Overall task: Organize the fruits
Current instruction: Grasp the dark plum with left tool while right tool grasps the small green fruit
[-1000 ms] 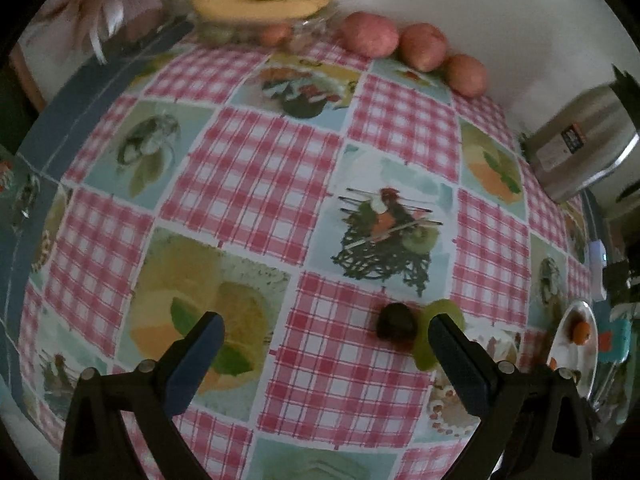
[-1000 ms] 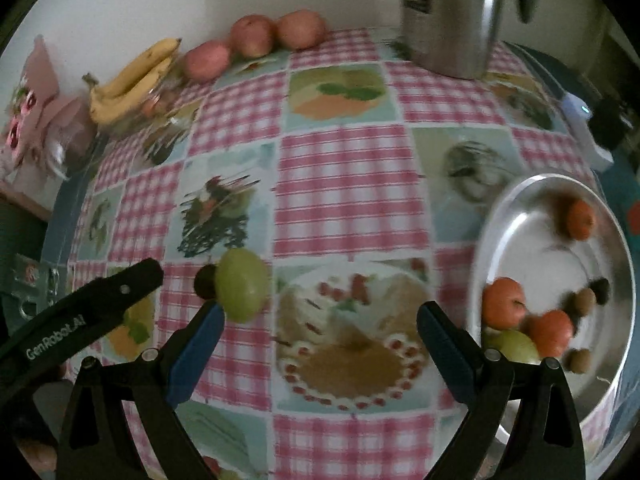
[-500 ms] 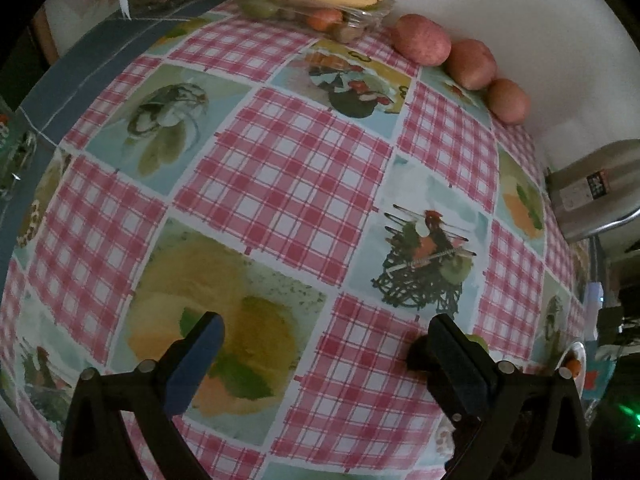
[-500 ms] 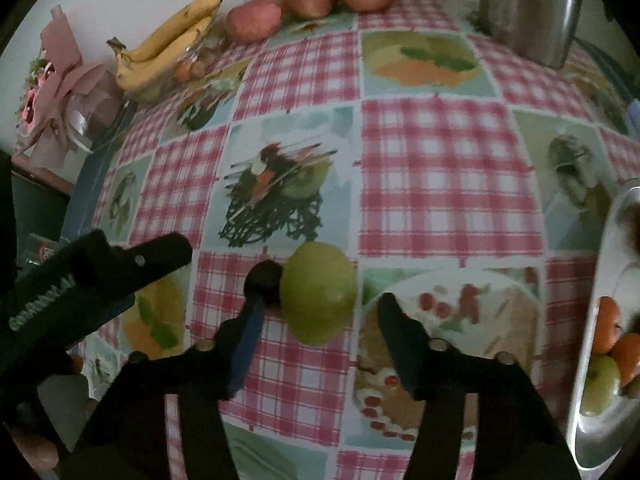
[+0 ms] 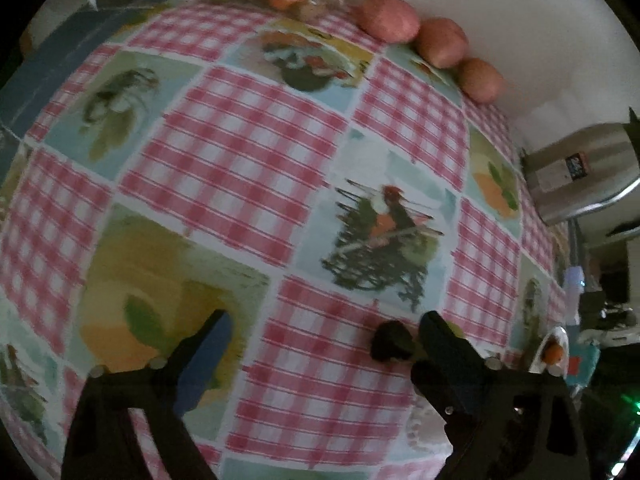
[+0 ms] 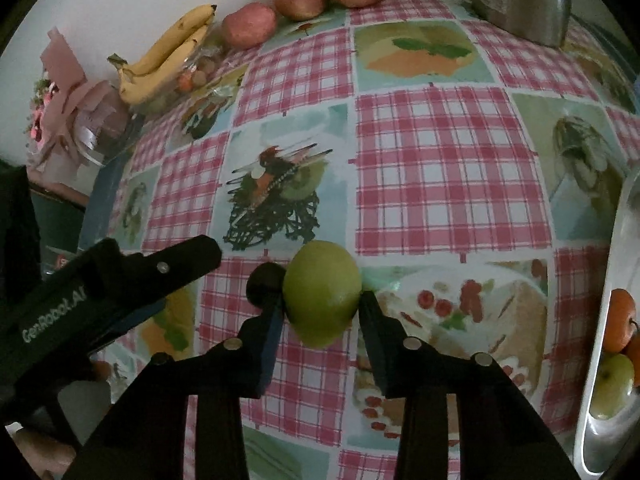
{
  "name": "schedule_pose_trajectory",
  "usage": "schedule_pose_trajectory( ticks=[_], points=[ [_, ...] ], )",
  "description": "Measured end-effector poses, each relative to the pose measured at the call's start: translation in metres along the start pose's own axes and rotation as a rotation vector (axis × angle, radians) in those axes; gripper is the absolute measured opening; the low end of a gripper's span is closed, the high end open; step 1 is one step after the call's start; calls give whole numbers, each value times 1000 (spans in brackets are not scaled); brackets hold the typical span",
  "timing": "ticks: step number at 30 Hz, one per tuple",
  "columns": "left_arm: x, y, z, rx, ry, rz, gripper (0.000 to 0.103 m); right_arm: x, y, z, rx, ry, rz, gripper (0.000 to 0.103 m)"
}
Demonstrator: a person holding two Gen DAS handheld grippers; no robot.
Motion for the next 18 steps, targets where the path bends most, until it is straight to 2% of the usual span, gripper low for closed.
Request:
schedule_pose_trajectory(
  ticks=[1, 3, 7, 8, 9, 10, 12, 18],
  points=[
    [-2, -4, 2, -13, 7, 6, 89, 2, -3, 0, -7, -2, -1, 40],
    [-5, -12, 5, -39, 20, 13, 78, 8, -9, 0, -13, -11, 9, 40],
    [-10, -28, 11, -89, 29, 24, 62, 18, -23, 2, -46, -27, 0, 40],
    [-10, -33, 12, -99, 30, 29, 50, 20, -26, 2, -53, -30, 1, 40],
    [-11, -37, 13, -106, 34, 37, 42, 21, -28, 2, -56, -33, 3, 40],
    [-12, -41, 15, -115, 39, 44, 40, 24, -30, 2, -60, -36, 2, 40],
    [-14, -46, 17, -126, 42, 43, 29, 27, -31, 2, -66, -43, -8, 40],
    [-3, -44, 19, -119, 20, 61, 29, 40, -31, 4, -55, -59, -24, 40]
  ],
)
Point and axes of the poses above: each gripper's, at about its wrist camera, not at the fingertips, and x roughly against the way its jaws point, y to its left, z to its underside, the point moved 5 cm from there along -x, roughly the way its jaws point, and after that the axes turned 7 degrees about -z, right-handed, at the moved point
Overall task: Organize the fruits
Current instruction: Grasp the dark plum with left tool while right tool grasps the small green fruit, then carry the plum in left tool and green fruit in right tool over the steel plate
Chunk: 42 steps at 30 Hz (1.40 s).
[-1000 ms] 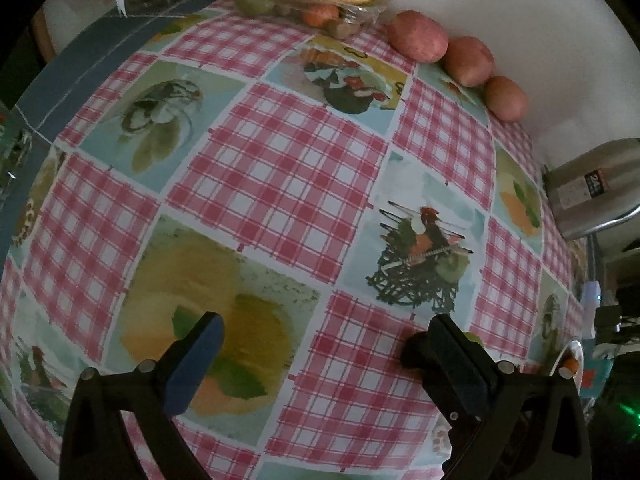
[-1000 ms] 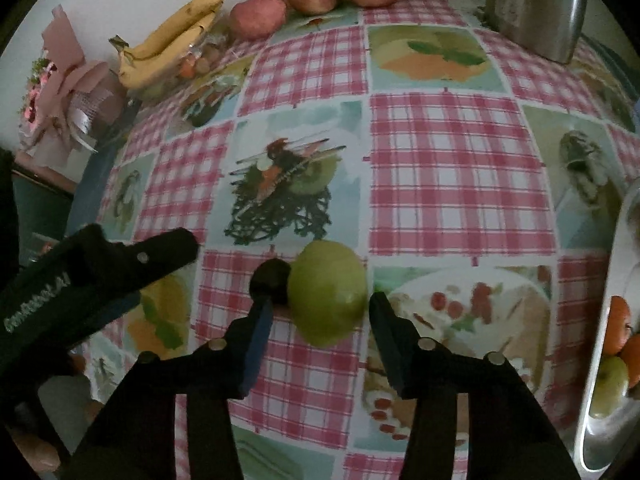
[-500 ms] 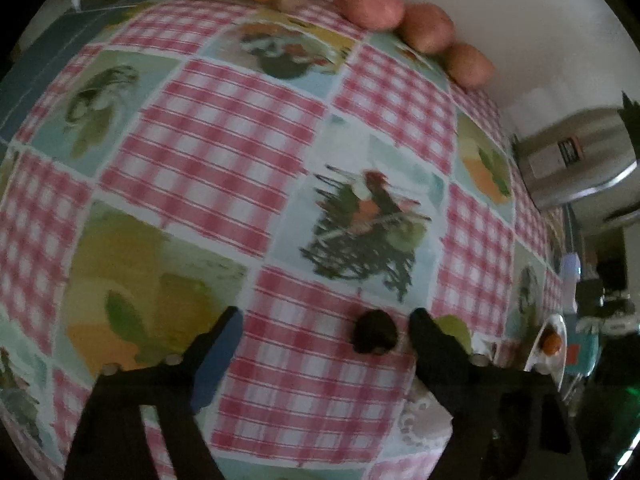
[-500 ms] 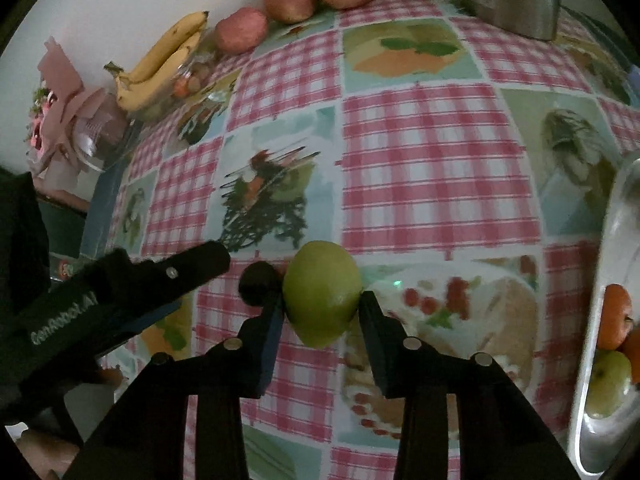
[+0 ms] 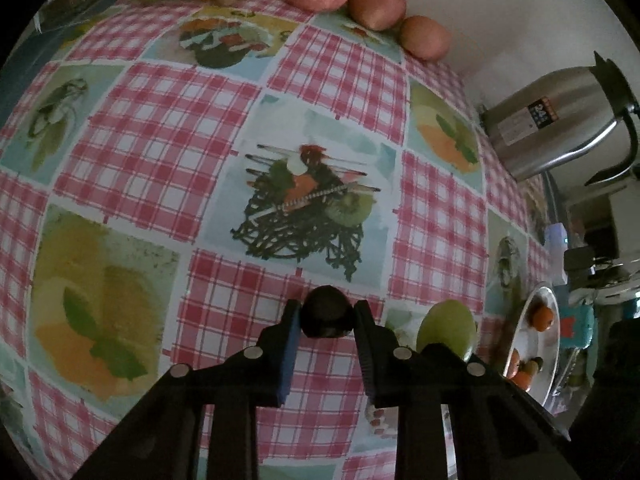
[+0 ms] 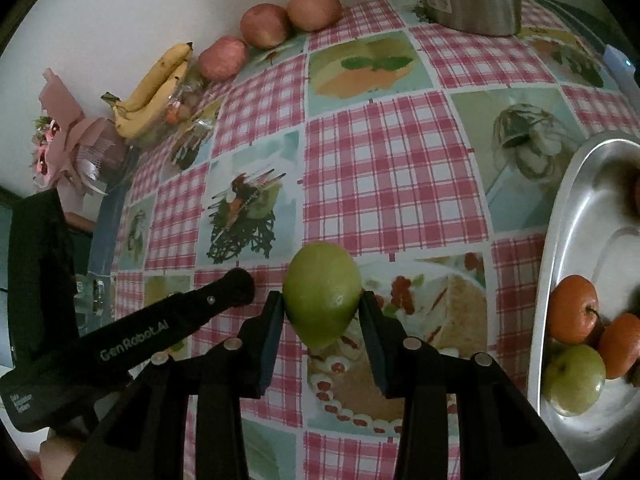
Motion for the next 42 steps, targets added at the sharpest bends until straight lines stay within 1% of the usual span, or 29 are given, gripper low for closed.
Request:
schedule_pose_trajectory(
  ticks=[3, 6, 9, 13, 16, 20, 22, 24, 29, 33, 36, 38, 40, 42],
  points=[
    [10, -4, 0, -6, -20, 12, 28, 4, 3, 0, 6, -10, -11, 40],
    [18, -17, -2, -26, -40, 33, 28, 13, 4, 0, 13, -30, -19, 40],
    [24, -35, 1, -59, -54, 49, 28, 25, 0, -1, 8, -54, -22, 40],
    [30, -61, 10, -100, -62, 84, 28, 41, -12, -1, -6, -84, 2, 40],
    [33, -82, 19, -141, -56, 114, 28, 57, -30, -2, -32, -113, 37, 40],
    [31, -113, 36, -209, -37, 132, 28, 84, -61, -2, -113, -175, 50, 40],
    [28, -132, 47, -257, -18, 148, 28, 99, -81, -1, -146, -208, 117, 40],
    [26, -146, 57, -295, -3, 155, 28, 110, -98, 1, -184, -226, 166, 40],
    [17, -175, 80, -388, 29, 154, 28, 125, -134, 12, -260, -235, 206, 40],
    [7, -185, 88, -410, 48, 148, 29, 123, -145, 19, -289, -222, 192, 41],
    [-1, -185, 88, -397, 62, 149, 29, 125, -144, 18, -292, -226, 200, 41],
    [-5, -184, 88, -380, 82, 159, 30, 126, -143, 18, -289, -235, 191, 41],
    [-5, -183, 87, -373, 83, 164, 31, 127, -141, 17, -282, -236, 190, 41],
    [-3, -180, 86, -369, 80, 159, 41, 126, -138, 17, -274, -233, 200, 41]
  ],
)
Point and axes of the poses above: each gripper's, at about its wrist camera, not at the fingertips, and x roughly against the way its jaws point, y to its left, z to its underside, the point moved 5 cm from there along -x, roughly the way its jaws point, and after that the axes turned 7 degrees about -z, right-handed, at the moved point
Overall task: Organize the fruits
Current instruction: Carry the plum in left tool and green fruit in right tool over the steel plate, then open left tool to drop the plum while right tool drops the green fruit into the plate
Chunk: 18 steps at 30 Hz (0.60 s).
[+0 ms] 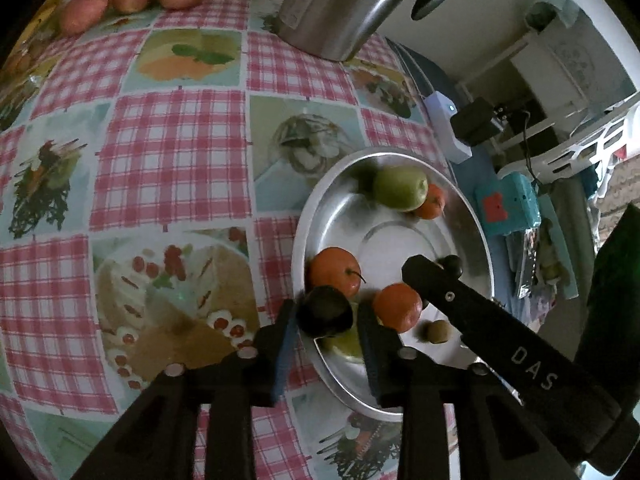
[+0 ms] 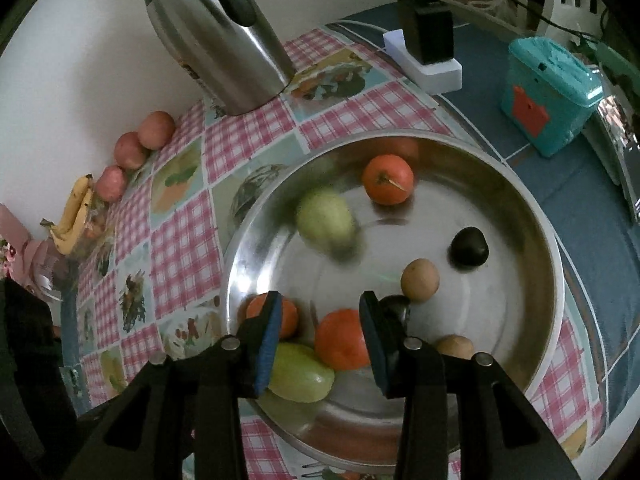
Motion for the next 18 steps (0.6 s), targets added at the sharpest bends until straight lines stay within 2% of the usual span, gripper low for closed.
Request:
schedule_pose_trajectory(
  ticks=[3, 5, 7, 10, 12, 13, 14, 16, 18],
  points=[
    [4, 5, 3, 17, -1, 4, 49, 3, 1, 0, -1, -9, -5, 42],
    [8, 9, 7, 33, -1, 17, 51, 7, 1, 1, -5, -20, -8, 46],
    [14, 17, 11, 44, -15, -7, 55, 10, 2, 4, -3, -23, -3, 49],
    [28, 39, 14, 63, -66, -145, 73, 12, 6, 12, 12, -17, 5, 50],
    [38, 55, 16, 78, -111, -258, 95, 12, 11, 20, 36, -5, 14, 57],
    [44, 64, 18, 77, -135, -325, 99, 12, 14, 25, 52, 2, 22, 60],
    [49, 71, 21, 69, -156, -393, 103, 11, 18, 30, 72, 9, 31, 61],
    [59, 82, 28, 46, -183, -486, 103, 10, 24, 41, 107, 22, 42, 61],
    [67, 88, 36, 32, -195, -516, 103, 7, 29, 53, 142, 37, 57, 72]
  ],
)
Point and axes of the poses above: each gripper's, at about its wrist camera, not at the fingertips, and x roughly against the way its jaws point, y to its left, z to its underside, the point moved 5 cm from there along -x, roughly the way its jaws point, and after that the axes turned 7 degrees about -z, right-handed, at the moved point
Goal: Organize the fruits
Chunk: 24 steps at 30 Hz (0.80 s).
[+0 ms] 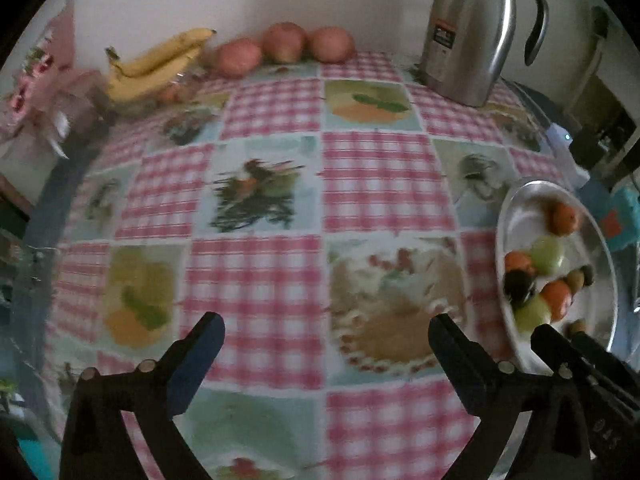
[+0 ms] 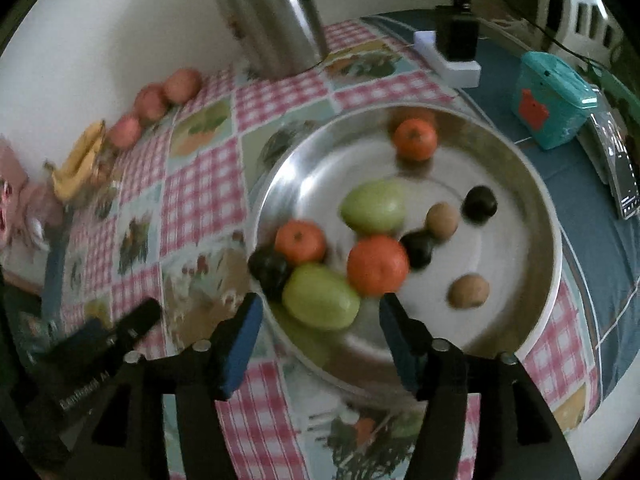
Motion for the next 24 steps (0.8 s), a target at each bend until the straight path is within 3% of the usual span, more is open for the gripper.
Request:
schedule_pose_trajectory(
  ticks=[1, 8, 16, 24],
  points=[
    [4, 5, 4, -2, -8, -5, 103, -1, 3, 5, 16, 6, 6, 77],
    [23, 29, 25, -9, -62, -70, 103, 10, 22, 24, 100, -12, 14, 86],
    [31, 40, 34, 23, -68, -134, 103, 16, 24, 31, 106, -20, 20, 86],
    [27, 42, 36, 30, -39, -141, 103, 17, 25, 31, 113, -21, 10, 86]
  ],
)
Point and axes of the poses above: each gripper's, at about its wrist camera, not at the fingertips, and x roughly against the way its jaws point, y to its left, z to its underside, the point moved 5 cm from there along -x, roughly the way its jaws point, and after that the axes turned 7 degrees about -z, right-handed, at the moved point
